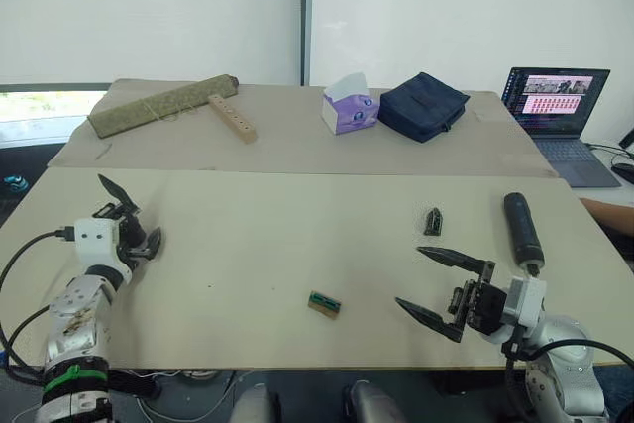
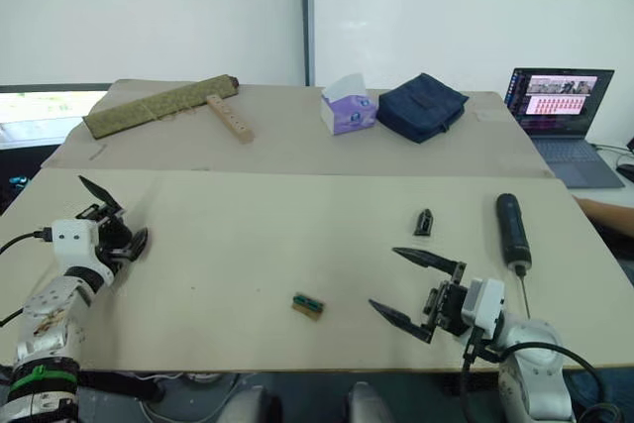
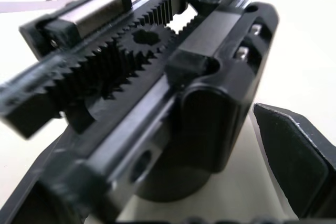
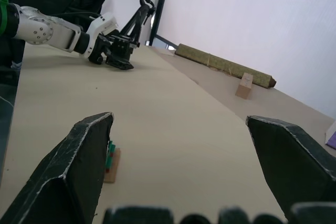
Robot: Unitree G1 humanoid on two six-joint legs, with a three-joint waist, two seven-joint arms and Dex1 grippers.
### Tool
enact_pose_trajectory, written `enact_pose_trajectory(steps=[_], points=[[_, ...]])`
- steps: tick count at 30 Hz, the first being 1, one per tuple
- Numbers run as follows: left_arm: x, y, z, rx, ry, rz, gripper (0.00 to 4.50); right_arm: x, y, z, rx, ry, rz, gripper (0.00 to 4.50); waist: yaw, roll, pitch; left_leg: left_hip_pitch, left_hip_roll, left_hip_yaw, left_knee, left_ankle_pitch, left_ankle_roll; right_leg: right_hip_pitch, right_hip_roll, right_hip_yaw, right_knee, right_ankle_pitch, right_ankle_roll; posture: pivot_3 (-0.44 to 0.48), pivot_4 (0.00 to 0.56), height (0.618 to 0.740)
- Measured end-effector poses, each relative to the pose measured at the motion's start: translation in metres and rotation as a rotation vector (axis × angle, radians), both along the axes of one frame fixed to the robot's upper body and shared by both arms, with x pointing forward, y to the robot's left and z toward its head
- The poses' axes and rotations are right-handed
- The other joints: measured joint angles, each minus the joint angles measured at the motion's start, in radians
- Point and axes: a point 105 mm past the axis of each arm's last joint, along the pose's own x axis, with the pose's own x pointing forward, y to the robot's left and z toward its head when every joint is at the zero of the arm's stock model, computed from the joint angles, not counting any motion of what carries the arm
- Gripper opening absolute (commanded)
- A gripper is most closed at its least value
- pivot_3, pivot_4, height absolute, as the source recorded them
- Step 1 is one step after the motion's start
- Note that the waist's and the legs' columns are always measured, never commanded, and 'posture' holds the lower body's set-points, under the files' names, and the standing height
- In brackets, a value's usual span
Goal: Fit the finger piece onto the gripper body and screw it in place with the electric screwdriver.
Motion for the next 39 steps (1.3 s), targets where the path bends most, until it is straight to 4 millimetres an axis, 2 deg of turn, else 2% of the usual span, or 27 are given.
enact_pose_trajectory(steps=[3,5,7,10,14,16,18,22,27,31,39], points=[[0.000,0.000,0.000,-0.017,-0.007,0.002,2.39,0.001,-0.001,0.001,-0.017,-0.003,-0.012,4.50,0.003,0.001,0.000,0.000,0.000,0.000,0.000,0.000,0.000,0.000,0.000,0.000,0.000,0.000,0.000,0.000,0.150,0.740],[-0.001,-0.007,0.000,-0.050,-0.034,-0.021,2.41,0.002,-0.002,0.002,-0.023,-0.007,-0.021,4.50,0.005,0.001,0.000,-0.001,-0.001,0.000,0.000,0.000,0.000,0.000,-0.001,0.000,-0.001,0.000,0.000,0.000,0.150,0.740],[-0.002,-0.026,0.001,-0.068,-0.075,-0.097,2.41,0.002,-0.004,0.002,-0.033,-0.006,-0.027,4.50,0.009,0.001,0.000,-0.002,-0.001,0.000,0.000,0.000,0.000,-0.001,-0.002,0.000,-0.001,0.000,0.001,0.000,0.150,0.740],[0.000,-0.069,0.006,-0.085,-0.137,-0.263,2.41,-0.001,-0.008,0.001,-0.048,0.001,-0.033,4.50,0.017,-0.001,0.001,-0.005,-0.002,0.000,0.000,0.000,0.000,-0.002,-0.002,0.000,-0.002,0.001,0.002,0.000,0.150,0.740],[0.003,-0.149,0.037,-0.021,-0.235,-0.563,2.41,-0.009,-0.021,-0.004,-0.076,0.036,-0.056,4.50,0.019,-0.002,0.001,-0.007,-0.002,-0.001,0.001,0.000,0.000,-0.002,-0.002,0.000,-0.004,0.001,0.002,0.000,0.150,0.740],[0.003,-0.180,0.045,0.015,-0.251,-0.678,2.41,-0.013,-0.025,-0.004,-0.077,0.044,-0.058,4.50,0.012,-0.001,0.001,-0.005,-0.002,-0.001,0.001,0.000,0.000,-0.001,-0.001,0.001,-0.003,0.001,0.002,0.000,0.150,0.740],[0.002,-0.202,0.042,0.019,-0.224,-0.749,2.41,-0.016,-0.028,-0.007,-0.090,0.059,-0.062,4.50,0.003,0.001,0.001,-0.004,-0.002,-0.001,0.001,0.000,0.000,-0.001,0.001,0.002,-0.002,0.001,0.003,0.000,0.150,0.740],[0.006,-0.239,0.019,0.040,-0.128,-0.845,2.41,-0.021,-0.034,-0.012,-0.098,0.083,-0.080,4.50,-0.006,0.002,0.002,-0.003,-0.002,-0.003,0.001,0.000,0.000,-0.001,0.003,0.002,-0.001,0.001,0.002,0.000,0.150,0.740],[0.008,-0.269,0.003,0.059,-0.056,-0.936,2.41,-0.027,-0.031,-0.003,-0.102,0.058,-0.092,4.50,-0.009,0.004,0.003,-0.004,-0.002,-0.003,0.001,0.000,0.000,-0.001,0.002,0.002,-0.002,0.000,0.003,0.000,0.150,0.740],[0.002,-0.288,-0.011,0.052,-0.007,-1.011,2.41,-0.027,-0.024,0.010,-0.101,0.035,-0.098,4.50,-0.009,0.004,0.003,-0.004,-0.003,-0.003,0.001,0.000,0.000,-0.001,0.002,0.002,-0.002,0.000,0.003,0.000,0.150,0.740],[-0.004,-0.298,-0.012,0.079,-0.001,-1.082,2.41,-0.026,-0.022,0.016,-0.110,0.059,-0.124,4.50,-0.006,0.005,0.003,-0.004,-0.003,-0.003,0.001,0.000,0.000,-0.001,0.002,0.002,-0.002,0.000,0.004,0.000,0.150,0.740]])
